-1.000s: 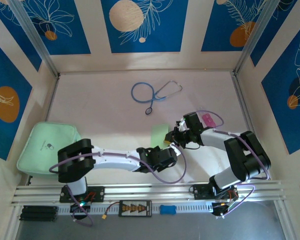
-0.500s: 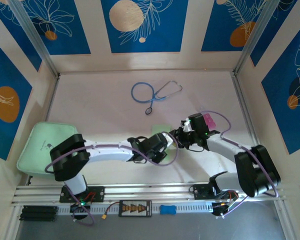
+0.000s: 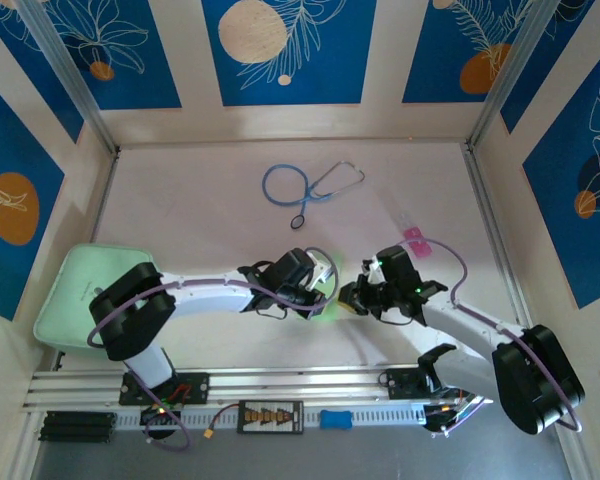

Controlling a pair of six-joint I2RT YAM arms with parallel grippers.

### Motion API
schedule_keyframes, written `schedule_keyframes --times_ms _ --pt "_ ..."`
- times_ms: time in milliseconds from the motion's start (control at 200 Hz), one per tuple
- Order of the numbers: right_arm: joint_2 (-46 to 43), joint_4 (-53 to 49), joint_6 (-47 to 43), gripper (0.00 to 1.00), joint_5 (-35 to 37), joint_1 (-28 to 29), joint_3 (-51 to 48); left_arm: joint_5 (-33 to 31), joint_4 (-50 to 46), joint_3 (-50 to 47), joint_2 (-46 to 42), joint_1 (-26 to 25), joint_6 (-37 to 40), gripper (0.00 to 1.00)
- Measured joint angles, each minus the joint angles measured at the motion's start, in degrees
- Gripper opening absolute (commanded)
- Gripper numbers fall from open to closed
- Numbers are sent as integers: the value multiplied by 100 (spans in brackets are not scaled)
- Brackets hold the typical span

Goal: Fold a paper plane with a square sheet of paper (pick it up from the middle)
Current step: Fold the triangle a second time at the center of the table.

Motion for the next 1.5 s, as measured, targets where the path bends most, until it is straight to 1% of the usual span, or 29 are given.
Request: schedule_keyframes --times_ms 150,300,395,460,620,780,900,1005,1205,1315,1415,1500 --pt "396 317 140 9 72 219 0 120 79 -9 -2 39 -50 0" --pt "721 629 251 9 109 345 0 199 74 -9 -2 59 -37 5" --pt "807 750 282 9 144 387 0 205 57 -9 -2 61 -13 10" --pt "811 793 304 9 173 389 0 223 37 -9 -2 63 4 11" --pt "839 824 323 9 195 387 0 225 4 -2 7 72 9 11" --pt "841 835 323 9 195 387 0 232 -50 26 20 83 66 4" --pt "837 835 321 10 212 387 0 256 -72 50 44 127 142 3" --pt "837 831 321 9 214 376 0 306 -72 50 46 170 144 3" --pt "837 831 321 9 236 352 0 396 -74 52 63 201 157 11" --pt "837 833 323 9 234 343 0 448 -79 79 144 201 157 13" --pt "837 835 323 9 234 343 0 507 -92 101 229 201 157 13" --pt "837 835 323 9 234 343 0 544 -94 116 271 201 160 9"
